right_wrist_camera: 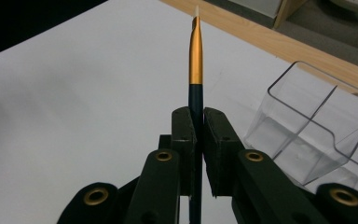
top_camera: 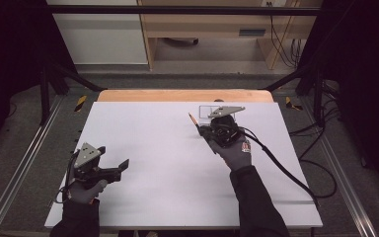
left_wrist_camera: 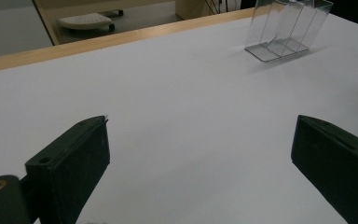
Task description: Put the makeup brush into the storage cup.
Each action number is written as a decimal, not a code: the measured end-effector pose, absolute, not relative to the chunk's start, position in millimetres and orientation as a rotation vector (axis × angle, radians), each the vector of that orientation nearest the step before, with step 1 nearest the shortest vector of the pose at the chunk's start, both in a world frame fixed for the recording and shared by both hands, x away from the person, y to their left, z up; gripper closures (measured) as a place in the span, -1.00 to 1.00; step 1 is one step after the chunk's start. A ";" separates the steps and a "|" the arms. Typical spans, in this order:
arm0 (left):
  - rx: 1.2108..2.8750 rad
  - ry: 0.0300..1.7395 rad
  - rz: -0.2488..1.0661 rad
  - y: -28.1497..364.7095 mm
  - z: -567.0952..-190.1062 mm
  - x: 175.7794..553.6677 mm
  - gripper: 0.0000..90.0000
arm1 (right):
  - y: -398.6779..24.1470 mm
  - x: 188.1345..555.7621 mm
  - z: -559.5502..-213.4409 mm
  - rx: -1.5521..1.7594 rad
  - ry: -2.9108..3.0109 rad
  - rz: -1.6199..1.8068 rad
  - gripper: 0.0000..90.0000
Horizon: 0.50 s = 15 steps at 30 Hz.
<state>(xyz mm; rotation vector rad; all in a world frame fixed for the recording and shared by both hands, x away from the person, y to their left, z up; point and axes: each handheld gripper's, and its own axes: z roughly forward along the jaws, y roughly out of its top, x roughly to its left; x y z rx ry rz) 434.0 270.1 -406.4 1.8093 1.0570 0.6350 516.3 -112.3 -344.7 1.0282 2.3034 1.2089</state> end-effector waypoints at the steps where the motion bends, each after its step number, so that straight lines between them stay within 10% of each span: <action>1: 1.809 1.057 0.634 270.1 -406.6 434.0 -0.92 | -113.2 516.0 -343.4 1.031 2.291 1.217 0.85; 15: 1.815 1.057 0.634 269.3 -407.4 434.2 -0.92 | -125.0 514.9 -330.8 1.061 2.105 1.351 0.85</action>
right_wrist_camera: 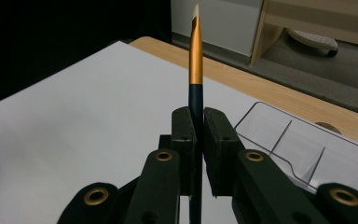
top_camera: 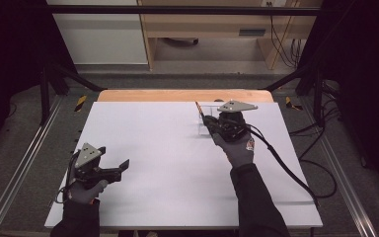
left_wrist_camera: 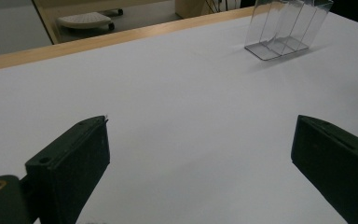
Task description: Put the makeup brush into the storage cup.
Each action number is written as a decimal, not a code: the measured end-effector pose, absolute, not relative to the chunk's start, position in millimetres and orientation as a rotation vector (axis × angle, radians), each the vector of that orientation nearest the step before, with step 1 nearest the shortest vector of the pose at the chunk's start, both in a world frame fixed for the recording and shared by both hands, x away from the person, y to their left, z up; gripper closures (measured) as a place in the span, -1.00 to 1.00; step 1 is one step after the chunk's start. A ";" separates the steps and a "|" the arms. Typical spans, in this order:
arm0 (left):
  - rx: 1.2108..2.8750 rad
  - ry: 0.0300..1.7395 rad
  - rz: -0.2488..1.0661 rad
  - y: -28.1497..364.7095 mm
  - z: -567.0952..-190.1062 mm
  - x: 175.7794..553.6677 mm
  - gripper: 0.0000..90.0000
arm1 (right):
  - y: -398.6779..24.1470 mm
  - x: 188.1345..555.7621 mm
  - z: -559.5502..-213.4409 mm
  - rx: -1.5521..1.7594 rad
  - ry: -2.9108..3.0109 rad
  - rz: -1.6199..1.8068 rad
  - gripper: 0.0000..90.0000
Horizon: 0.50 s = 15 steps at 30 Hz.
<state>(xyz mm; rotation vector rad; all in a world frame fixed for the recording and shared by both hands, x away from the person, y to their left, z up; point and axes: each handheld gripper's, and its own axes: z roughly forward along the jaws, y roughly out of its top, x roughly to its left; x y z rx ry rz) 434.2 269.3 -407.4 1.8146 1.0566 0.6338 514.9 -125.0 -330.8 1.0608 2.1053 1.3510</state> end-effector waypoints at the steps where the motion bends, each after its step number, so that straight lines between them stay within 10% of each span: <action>1: 1.815 1.056 0.634 269.3 -407.4 434.2 -0.92 | -126.2 515.6 -330.8 1.068 2.093 1.361 0.85; 15: 1.818 1.060 0.633 269.2 -408.9 435.0 -0.92 | -136.4 528.2 -332.5 1.141 1.960 1.400 0.85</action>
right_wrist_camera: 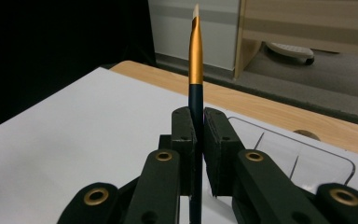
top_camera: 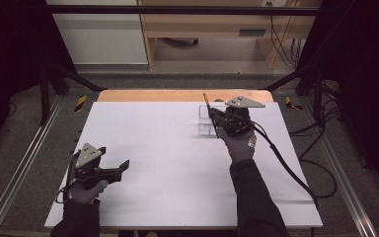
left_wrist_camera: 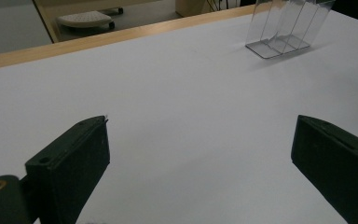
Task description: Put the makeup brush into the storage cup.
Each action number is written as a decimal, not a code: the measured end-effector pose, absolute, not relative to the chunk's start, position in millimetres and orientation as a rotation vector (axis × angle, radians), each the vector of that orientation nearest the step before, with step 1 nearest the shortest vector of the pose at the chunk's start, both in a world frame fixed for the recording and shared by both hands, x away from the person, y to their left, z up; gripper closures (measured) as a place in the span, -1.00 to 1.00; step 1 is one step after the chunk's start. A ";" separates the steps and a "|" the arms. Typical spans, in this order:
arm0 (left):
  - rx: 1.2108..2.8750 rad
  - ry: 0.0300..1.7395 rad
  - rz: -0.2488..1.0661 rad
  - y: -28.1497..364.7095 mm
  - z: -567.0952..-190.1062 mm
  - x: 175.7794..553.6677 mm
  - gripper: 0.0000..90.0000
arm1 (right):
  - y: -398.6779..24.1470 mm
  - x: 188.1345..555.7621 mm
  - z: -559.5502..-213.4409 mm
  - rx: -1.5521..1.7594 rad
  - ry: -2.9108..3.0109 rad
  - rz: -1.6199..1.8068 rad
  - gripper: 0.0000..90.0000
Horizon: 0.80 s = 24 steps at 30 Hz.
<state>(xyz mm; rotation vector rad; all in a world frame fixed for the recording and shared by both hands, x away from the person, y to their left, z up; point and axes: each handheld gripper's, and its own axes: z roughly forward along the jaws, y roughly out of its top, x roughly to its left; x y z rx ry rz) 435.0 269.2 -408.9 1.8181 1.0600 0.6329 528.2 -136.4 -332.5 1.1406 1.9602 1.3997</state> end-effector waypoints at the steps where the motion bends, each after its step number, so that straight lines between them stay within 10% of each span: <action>1: 1.819 1.061 0.633 269.1 -409.1 435.1 -0.92 | -137.1 529.4 -332.4 1.144 1.952 1.402 0.85; 24: 1.812 1.066 0.628 273.3 -410.1 436.2 -0.92 | -129.8 572.1 -338.5 1.209 1.859 1.415 0.85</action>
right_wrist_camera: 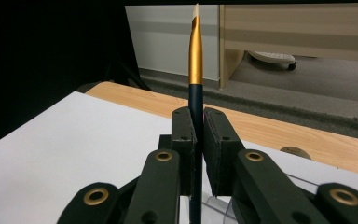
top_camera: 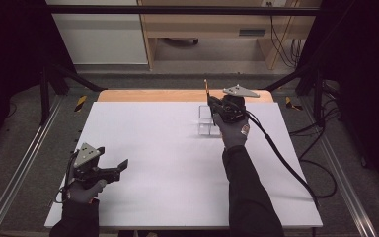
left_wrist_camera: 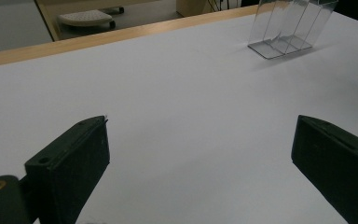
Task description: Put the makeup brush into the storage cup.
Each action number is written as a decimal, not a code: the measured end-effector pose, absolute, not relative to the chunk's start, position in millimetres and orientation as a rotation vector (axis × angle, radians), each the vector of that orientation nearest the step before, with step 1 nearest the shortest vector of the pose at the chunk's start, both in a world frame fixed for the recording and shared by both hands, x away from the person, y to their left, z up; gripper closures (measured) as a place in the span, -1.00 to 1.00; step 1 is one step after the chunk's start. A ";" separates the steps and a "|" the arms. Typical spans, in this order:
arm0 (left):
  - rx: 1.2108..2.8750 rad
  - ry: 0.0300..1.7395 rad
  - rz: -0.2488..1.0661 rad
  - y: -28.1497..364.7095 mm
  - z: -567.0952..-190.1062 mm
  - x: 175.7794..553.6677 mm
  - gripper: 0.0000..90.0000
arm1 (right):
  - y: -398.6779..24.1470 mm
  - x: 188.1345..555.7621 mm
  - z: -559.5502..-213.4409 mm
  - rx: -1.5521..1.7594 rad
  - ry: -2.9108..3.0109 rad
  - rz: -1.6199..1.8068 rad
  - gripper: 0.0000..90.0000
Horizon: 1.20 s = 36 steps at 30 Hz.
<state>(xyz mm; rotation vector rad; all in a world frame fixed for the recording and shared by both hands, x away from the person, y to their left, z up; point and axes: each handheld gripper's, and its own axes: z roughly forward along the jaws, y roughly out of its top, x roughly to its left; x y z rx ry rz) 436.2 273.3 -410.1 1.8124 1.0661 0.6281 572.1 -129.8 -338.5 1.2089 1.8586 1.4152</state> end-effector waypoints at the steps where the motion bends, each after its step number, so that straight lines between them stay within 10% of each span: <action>1: 1.814 1.064 0.627 272.9 -410.3 436.1 -0.92 | -129.2 573.9 -338.4 1.210 1.859 1.412 0.85; 36: 1.847 1.012 0.618 264.1 -412.0 436.2 -0.93 | -121.8 621.6 -352.7 1.284 1.756 1.442 0.85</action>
